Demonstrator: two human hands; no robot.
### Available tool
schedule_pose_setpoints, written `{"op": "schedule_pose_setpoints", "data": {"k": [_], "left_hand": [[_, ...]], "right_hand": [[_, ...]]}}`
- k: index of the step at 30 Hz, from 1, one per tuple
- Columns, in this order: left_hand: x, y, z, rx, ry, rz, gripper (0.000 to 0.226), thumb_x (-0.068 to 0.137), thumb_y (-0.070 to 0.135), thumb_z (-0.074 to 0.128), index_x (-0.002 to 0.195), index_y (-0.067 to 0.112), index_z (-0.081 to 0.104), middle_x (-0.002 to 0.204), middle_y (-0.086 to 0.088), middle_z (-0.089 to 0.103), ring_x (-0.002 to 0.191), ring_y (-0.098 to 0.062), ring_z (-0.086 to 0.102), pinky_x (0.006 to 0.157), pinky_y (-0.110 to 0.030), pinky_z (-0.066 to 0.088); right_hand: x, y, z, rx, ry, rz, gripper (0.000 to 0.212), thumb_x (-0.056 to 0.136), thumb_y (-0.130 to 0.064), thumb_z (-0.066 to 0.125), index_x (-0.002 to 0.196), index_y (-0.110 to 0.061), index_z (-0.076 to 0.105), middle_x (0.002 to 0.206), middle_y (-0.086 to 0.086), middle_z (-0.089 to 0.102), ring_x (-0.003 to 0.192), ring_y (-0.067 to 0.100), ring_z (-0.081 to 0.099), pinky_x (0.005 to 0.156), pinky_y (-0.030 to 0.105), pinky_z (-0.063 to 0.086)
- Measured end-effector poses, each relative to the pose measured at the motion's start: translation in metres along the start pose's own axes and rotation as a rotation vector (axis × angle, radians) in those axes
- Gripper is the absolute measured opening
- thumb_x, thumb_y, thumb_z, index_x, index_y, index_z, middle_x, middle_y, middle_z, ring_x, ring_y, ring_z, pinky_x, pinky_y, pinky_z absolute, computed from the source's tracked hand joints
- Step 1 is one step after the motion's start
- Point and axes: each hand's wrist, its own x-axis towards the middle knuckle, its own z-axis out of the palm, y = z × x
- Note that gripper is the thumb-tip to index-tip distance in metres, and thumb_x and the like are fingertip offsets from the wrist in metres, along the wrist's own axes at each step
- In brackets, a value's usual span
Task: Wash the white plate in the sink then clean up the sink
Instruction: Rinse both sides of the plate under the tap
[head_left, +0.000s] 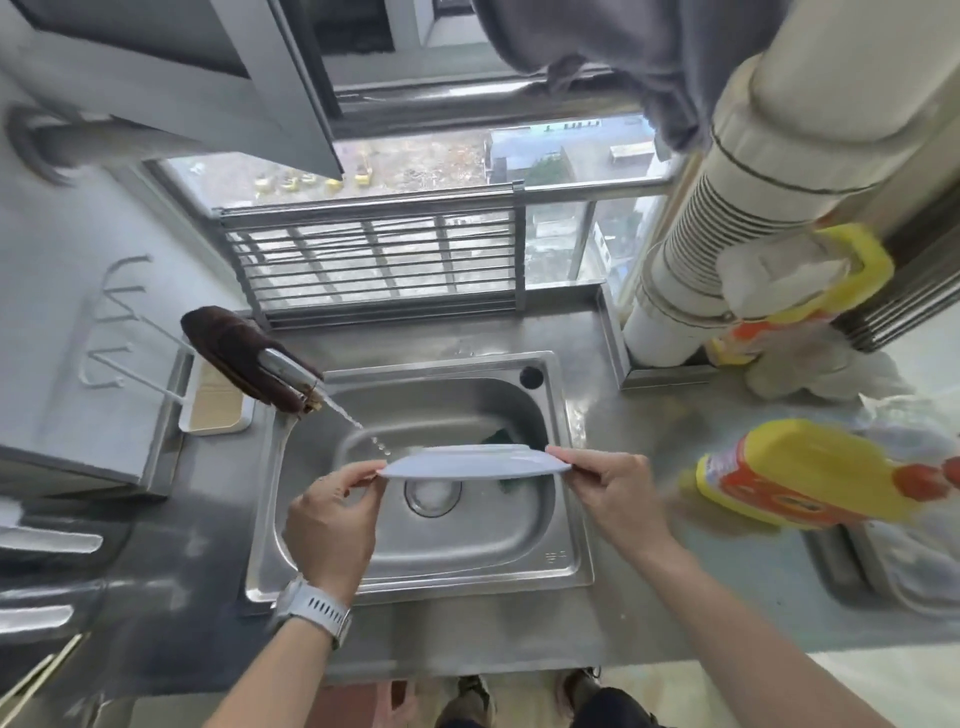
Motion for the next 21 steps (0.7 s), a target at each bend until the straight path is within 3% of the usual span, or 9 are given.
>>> {"op": "schedule_pose_setpoints", "data": {"k": [2,3,5,8,10,12,14,17,21], "left_hand": [[0.001,0.002,-0.001,0.023,0.016,0.054,0.015,0.084,0.041,0.082,0.098,0.035,0.083,0.076,0.004,0.077,0.063,-0.020,0.068,0.051,-0.035,0.052],[0.001,0.003,0.002,0.037,-0.010,0.054,0.016,0.084,0.045,0.080,0.098,0.036,0.082,0.077,0.004,0.078,0.064,-0.021,0.068,0.052,-0.033,0.051],[0.001,0.005,0.011,0.020,-0.092,-0.012,0.019,0.087,0.050,0.075,0.096,0.034,0.081,0.084,0.004,0.080,0.074,-0.022,0.074,0.060,-0.031,0.054],[0.009,0.021,0.021,-0.134,-0.131,-0.061,0.022,0.092,0.046,0.072,0.098,0.025,0.074,0.090,0.007,0.078,0.083,-0.011,0.074,0.072,-0.028,0.056],[0.013,0.040,0.024,-0.239,-0.157,-0.069,0.018,0.094,0.040,0.072,0.098,0.023,0.069,0.090,0.009,0.074,0.083,-0.003,0.071,0.070,-0.023,0.055],[0.013,0.061,0.032,-0.322,-0.209,-0.080,0.011,0.095,0.031,0.072,0.100,0.022,0.068,0.091,0.008,0.073,0.083,-0.003,0.070,0.070,-0.021,0.055],[0.012,0.073,0.050,-0.360,-0.320,-0.112,0.008,0.096,0.026,0.072,0.102,0.022,0.069,0.092,0.005,0.074,0.083,-0.011,0.072,0.071,-0.030,0.061],[-0.002,0.080,0.082,-0.362,-0.532,-0.242,0.013,0.095,0.017,0.071,0.102,0.028,0.068,0.095,-0.001,0.073,0.089,-0.025,0.074,0.075,-0.048,0.066],[-0.036,0.069,0.114,-0.459,-0.615,-0.522,0.023,0.093,-0.005,0.066,0.100,0.017,0.068,0.102,-0.016,0.075,0.095,-0.036,0.074,0.081,-0.055,0.064]], "right_hand": [[0.000,-0.001,-0.006,0.031,0.035,0.013,0.023,0.084,-0.013,0.079,0.106,-0.022,0.079,0.092,-0.015,0.077,0.077,-0.013,0.068,0.067,0.013,0.052],[0.001,0.000,-0.006,0.008,0.035,0.025,0.022,0.085,-0.015,0.079,0.105,-0.025,0.080,0.088,-0.012,0.079,0.072,-0.015,0.066,0.064,0.012,0.050],[0.004,0.007,-0.001,-0.023,-0.009,0.094,0.013,0.086,-0.026,0.079,0.098,-0.031,0.081,0.073,-0.006,0.078,0.058,-0.012,0.058,0.057,0.021,0.045],[0.003,0.009,-0.007,0.074,0.026,0.150,0.010,0.087,-0.034,0.078,0.082,-0.027,0.081,0.057,-0.011,0.064,0.056,-0.002,0.051,0.055,0.026,0.041],[-0.003,0.010,-0.023,0.196,0.040,0.213,0.012,0.087,-0.032,0.078,0.081,-0.022,0.079,0.063,-0.015,0.068,0.061,0.001,0.057,0.059,0.025,0.045],[-0.014,0.014,-0.040,0.333,0.065,0.257,0.009,0.087,-0.026,0.078,0.085,-0.017,0.079,0.076,-0.007,0.077,0.071,0.005,0.066,0.068,0.025,0.052],[-0.021,0.023,-0.055,0.438,0.117,0.354,0.003,0.087,-0.015,0.078,0.086,-0.012,0.078,0.080,0.001,0.079,0.074,0.010,0.070,0.072,0.026,0.054],[-0.024,0.046,-0.068,0.448,0.213,0.509,0.012,0.087,-0.004,0.075,0.082,-0.015,0.073,0.078,0.000,0.078,0.066,0.002,0.070,0.064,0.013,0.052],[-0.027,0.072,-0.084,0.519,0.276,0.685,0.010,0.089,-0.005,0.073,0.098,-0.009,0.072,0.096,0.007,0.076,0.076,0.003,0.067,0.068,0.009,0.051]]}}
